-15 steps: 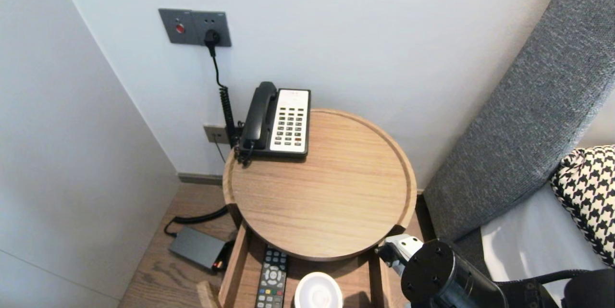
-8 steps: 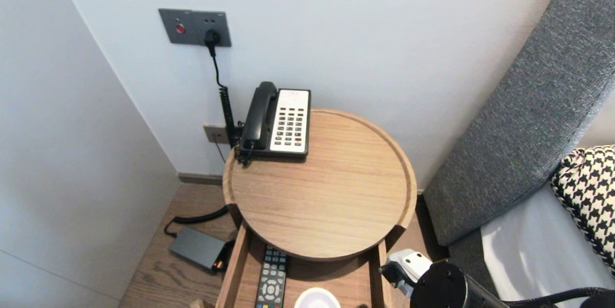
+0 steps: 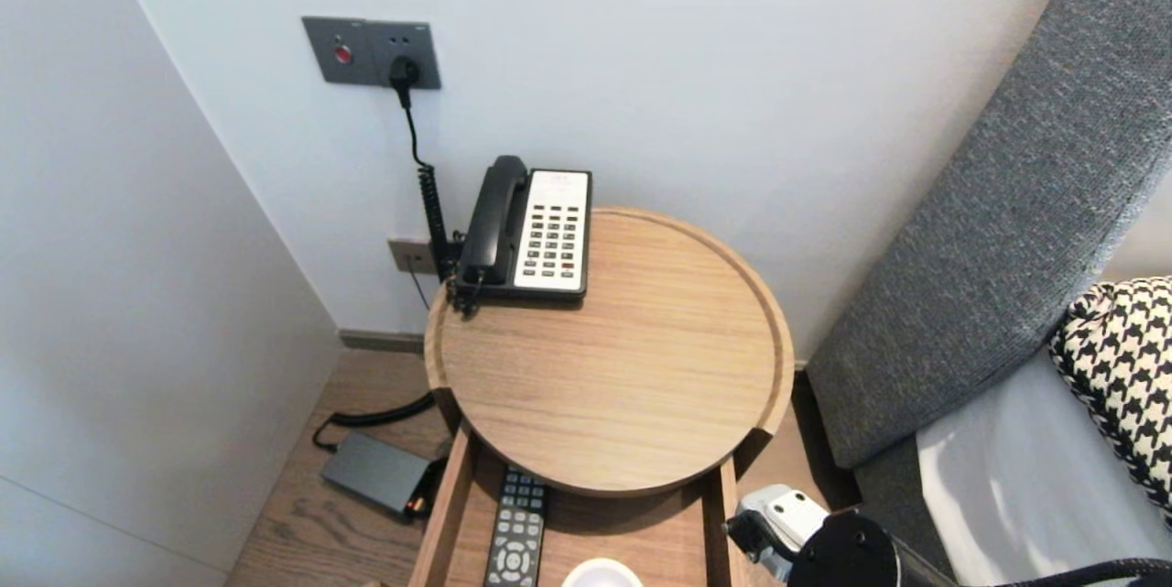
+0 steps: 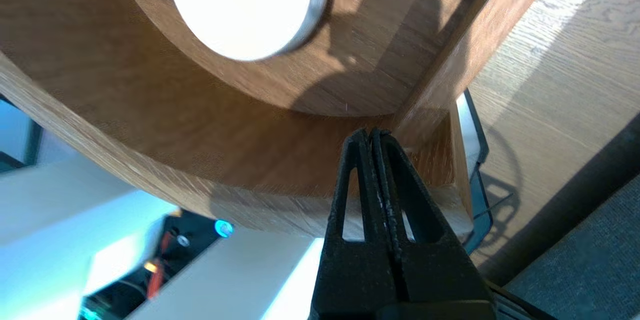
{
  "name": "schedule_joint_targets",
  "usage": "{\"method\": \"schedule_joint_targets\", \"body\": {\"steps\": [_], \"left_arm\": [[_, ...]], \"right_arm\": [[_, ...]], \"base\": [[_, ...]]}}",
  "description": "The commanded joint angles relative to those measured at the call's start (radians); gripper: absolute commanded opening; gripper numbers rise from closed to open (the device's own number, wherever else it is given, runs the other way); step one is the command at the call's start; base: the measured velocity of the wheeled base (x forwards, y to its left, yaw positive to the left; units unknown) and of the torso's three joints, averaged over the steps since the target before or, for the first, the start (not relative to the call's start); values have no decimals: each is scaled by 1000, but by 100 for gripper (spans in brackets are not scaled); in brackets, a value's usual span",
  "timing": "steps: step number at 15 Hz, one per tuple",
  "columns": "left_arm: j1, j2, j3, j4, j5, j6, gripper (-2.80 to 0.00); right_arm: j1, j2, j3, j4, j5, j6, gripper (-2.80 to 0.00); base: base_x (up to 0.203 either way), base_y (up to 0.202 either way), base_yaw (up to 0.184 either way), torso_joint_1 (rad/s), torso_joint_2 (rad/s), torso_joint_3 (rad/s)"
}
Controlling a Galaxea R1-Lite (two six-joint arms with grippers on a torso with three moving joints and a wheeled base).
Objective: Open the nightstand drawer, then take the remote control out of the drawer one by one and place them on the table
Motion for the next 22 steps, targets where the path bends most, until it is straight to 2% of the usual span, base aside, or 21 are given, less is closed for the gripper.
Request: {"method": "schedule_joint_targets", "body": {"steps": [1, 4, 6, 9, 13, 16, 22], "left_arm": [[0, 0, 12, 0, 0, 0, -280], [0, 0, 12, 0, 0, 0, -280], [0, 0, 12, 0, 0, 0, -280], [0, 0, 12, 0, 0, 0, -280], [0, 0, 12, 0, 0, 0, -280], [0, 0, 12, 0, 0, 0, -280], [0, 0, 12, 0, 0, 0, -280]], "right_arm": [[-18, -1, -46, 0, -3, 17, -280], [-91, 1, -146, 20, -6, 49, -280], [-100, 8, -237, 109, -3, 60, -280], [-100, 38, -387, 220, 0, 131, -280], [-99, 84, -620, 565, 51, 185, -280], [-73, 128, -656, 589, 80, 202, -280], [-42, 252, -692, 590, 54, 207, -280]], "base": [[0, 0, 0, 0, 0, 0], [0, 0, 0, 0, 0, 0], [0, 0, 0, 0, 0, 0], [0, 0, 0, 0, 0, 0], [0, 0, 0, 0, 0, 0], [0, 0, 0, 0, 0, 0], [0, 0, 0, 0, 0, 0]]}}
